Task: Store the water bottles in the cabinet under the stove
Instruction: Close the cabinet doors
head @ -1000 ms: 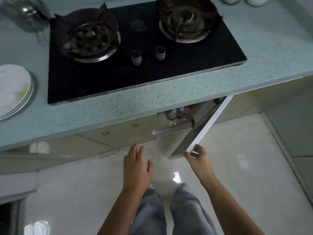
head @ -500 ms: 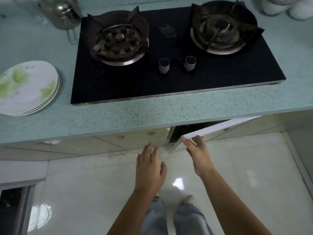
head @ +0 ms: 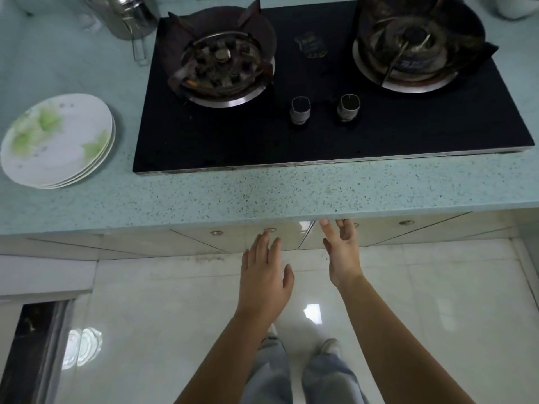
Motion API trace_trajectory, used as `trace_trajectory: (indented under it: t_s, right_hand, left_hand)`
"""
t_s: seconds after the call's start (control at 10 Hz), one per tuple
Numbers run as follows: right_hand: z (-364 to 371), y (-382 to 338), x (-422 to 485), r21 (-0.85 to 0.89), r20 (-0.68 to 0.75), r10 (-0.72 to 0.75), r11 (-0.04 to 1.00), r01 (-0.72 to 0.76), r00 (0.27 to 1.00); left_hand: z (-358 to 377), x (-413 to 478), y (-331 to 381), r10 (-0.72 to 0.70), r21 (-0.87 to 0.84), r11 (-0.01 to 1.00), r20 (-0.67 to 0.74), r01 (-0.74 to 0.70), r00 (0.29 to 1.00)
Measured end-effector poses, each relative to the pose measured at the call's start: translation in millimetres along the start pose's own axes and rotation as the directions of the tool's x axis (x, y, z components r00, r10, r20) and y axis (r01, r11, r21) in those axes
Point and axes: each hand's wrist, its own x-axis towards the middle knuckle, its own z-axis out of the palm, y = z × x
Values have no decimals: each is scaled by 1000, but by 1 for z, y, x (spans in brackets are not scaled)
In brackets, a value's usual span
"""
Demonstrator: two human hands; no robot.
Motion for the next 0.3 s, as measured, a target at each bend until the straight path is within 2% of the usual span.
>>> trace_trajectory:
  t_s: [0.2,0.3]
  right_hand:
    - [-8,-5,-5,-43,53,26,999,-24,998]
    - [-15,-11,-14,-81,24,27,996,-25,999]
  left_hand:
    - [-1,-2,3,1,-7,1000,-49,-1,999]
    - [0,-10,12,8,12,1000,-43,-7,999]
